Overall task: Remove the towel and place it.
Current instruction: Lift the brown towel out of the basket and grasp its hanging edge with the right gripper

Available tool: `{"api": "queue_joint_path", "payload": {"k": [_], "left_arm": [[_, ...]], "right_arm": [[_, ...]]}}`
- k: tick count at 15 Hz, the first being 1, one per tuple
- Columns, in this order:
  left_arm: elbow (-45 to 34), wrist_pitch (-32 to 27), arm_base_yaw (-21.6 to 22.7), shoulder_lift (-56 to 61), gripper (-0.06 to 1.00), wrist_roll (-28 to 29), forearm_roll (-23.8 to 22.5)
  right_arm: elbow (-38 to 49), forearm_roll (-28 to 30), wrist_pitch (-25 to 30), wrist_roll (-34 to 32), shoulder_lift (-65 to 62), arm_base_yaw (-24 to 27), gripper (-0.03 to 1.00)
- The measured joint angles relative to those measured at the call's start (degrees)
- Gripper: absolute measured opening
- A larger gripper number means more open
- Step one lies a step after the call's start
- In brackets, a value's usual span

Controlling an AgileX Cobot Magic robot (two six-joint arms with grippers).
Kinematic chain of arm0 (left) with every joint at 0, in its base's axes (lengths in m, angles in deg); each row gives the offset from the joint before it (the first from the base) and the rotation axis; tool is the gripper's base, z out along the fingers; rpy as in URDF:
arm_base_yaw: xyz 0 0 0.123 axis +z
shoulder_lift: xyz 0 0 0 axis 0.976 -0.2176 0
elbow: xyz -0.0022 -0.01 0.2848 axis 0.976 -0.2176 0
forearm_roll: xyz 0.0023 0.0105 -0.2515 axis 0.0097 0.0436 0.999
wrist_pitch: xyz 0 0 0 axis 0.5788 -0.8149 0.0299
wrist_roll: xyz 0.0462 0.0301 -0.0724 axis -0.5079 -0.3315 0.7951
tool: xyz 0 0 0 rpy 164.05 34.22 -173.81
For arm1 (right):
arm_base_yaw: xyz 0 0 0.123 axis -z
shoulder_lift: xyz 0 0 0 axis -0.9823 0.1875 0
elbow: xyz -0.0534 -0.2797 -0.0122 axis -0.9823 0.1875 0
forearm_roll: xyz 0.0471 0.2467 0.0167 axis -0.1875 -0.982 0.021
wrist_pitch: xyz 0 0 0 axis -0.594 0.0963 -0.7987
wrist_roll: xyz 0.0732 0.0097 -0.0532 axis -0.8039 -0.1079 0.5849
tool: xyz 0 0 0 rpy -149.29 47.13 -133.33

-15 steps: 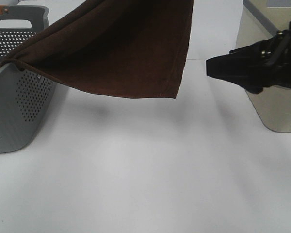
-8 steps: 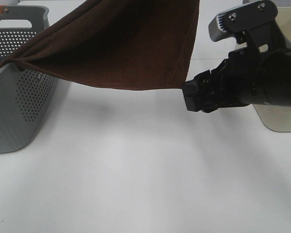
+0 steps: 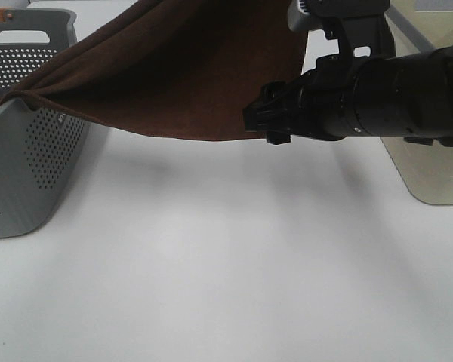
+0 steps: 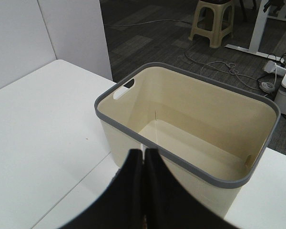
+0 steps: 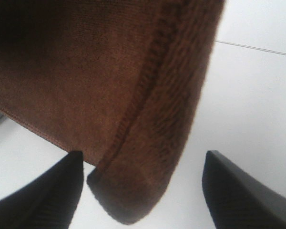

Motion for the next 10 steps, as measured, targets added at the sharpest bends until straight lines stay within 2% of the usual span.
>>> {"api": "queue_joint_path", "payload": {"k": [3, 5, 8, 10], "left_arm": [[0.00, 0.00, 0.00, 0.00, 0.00, 0.00, 0.00], [0.00, 0.00, 0.00, 0.00, 0.00, 0.00, 0.00], [0.00, 0.00, 0.00, -0.06, 0.00, 0.00, 0.00], [0.00, 0.00, 0.00, -0.06, 0.00, 0.00, -0.11]], "right_arm": [[-0.80, -0.06, 0.80, -2.92, 0.00, 0.00, 0.74], [-0.97, -0.06, -3.04, -3.38, 0.63, 0.00, 0.75], [-0.97, -1.38, -4.98, -2.23, 1.26, 0.00, 0.69], [-0.97, -5.27, -6.36, 2.58, 1.09, 0.00, 0.63]]}}
